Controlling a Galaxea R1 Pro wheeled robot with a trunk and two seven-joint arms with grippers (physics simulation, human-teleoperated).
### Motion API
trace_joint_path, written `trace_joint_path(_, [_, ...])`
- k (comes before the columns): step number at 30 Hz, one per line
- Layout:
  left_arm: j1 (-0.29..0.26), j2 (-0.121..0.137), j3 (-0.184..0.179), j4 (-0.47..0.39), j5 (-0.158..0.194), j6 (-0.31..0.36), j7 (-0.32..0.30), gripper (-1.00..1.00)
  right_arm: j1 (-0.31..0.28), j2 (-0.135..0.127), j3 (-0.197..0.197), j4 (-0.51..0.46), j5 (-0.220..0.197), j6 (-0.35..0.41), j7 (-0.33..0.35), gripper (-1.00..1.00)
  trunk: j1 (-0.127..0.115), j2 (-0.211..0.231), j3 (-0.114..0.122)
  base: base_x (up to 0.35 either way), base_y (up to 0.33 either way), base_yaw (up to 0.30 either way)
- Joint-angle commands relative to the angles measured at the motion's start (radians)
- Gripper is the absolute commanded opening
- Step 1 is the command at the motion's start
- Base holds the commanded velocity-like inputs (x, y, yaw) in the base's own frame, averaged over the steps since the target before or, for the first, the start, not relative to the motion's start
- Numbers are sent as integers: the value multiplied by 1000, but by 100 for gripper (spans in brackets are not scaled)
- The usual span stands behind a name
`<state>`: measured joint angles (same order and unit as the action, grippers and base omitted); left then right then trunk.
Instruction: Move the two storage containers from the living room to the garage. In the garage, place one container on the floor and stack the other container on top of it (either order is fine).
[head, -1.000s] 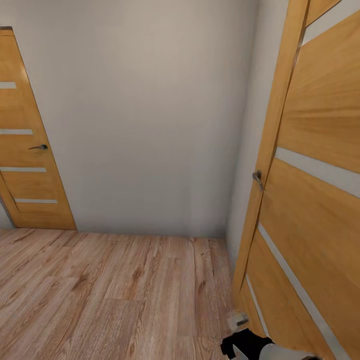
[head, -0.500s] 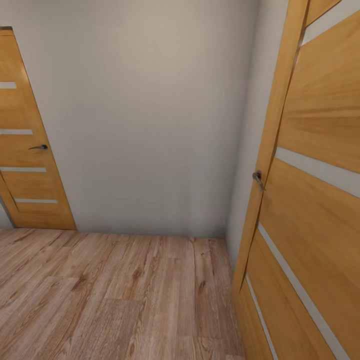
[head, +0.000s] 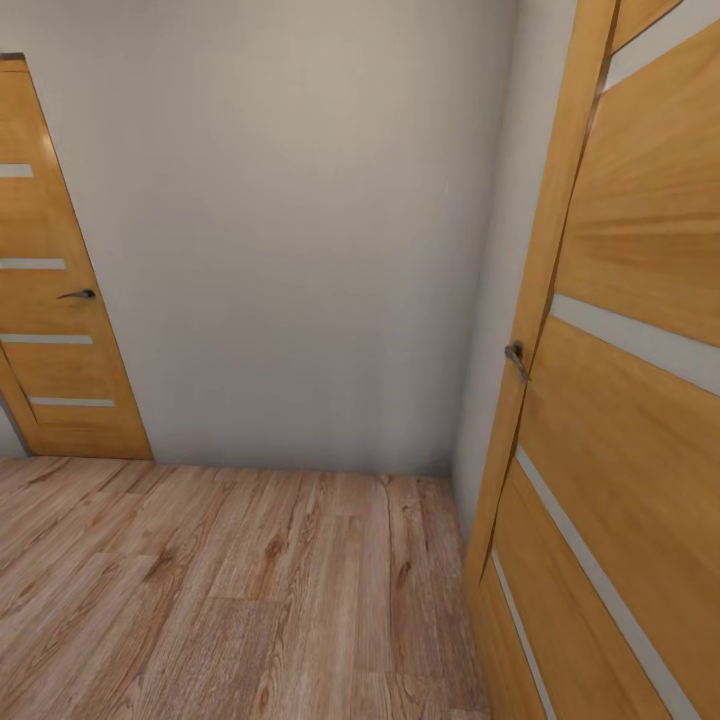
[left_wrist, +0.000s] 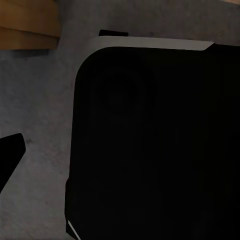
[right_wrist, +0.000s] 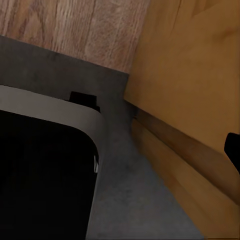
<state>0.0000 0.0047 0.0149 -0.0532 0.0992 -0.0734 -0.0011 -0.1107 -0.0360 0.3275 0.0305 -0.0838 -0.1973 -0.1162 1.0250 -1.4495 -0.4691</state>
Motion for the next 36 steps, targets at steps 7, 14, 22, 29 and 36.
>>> trace_joint_path(7, [0, 0, 0, 0, 10, -2, 0, 100, 0, 1, 10, 3, -2, 14, 1, 100, 0, 0, -1, 0, 0, 0])
trace_joint_path(14, [0, 0, 0, 0, 10, -2, 0, 100, 0, -1, 10, 3, 0, 18, 1, 100, 0, 0, -1, 0, 0, 0])
trace_joint_path(22, [0, 0, 0, 0, 10, -2, 0, 100, 0, -1, 12, 2, 2, 18, -3, 100, 0, 0, -1, 0, 0, 0])
trace_joint_path(29, [0, -1, 0, 0, 10, -2, 0, 100, 0, -1, 13, 2, 3, 18, -4, 100, 0, 0, -1, 0, 0, 180])
trace_joint_path(36, [0, -1, 0, 0, 10, -2, 0, 100, 0, -1, 13, 2, 4, 18, -4, 100, 0, 0, -1, 0, 0, 200])
